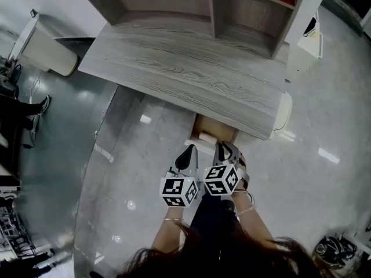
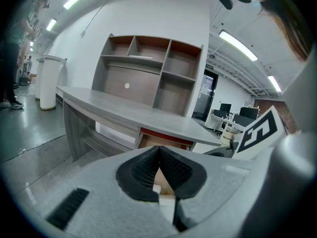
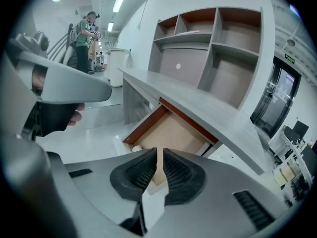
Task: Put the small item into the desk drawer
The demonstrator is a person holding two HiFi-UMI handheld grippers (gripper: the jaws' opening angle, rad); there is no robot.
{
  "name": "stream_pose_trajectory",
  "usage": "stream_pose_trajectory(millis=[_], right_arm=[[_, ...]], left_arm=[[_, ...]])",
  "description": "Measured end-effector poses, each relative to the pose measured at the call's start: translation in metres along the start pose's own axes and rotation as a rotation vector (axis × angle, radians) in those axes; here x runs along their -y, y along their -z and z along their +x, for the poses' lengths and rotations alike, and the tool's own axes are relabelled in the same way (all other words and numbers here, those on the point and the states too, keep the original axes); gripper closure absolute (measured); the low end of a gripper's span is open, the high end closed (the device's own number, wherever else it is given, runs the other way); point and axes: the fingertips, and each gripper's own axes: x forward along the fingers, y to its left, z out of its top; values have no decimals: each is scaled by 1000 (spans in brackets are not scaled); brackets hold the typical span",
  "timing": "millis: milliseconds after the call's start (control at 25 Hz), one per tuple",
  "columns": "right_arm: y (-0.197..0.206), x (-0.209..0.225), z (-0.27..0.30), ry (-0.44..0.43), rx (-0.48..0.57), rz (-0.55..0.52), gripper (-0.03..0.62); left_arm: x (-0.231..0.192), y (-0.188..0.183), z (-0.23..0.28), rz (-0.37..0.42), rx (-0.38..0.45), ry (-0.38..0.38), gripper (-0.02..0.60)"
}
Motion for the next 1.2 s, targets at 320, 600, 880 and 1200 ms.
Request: stream_pose_trajectory(millis=[320,600,880,1200], right_arm=[[-7,9,-39,14,46,38,566],[-20,15,-76,21,103,72,569],[-42,22,-119,33,178,106,579],[-62,33,-170,52,253,120,589]], left_arm=[[30,-13,-25,31,11,6,566],[51,-33,-49,69,36,12,566],[67,-61,-73,89,59,21,566],[90,-85,-98,117,54,35,566]])
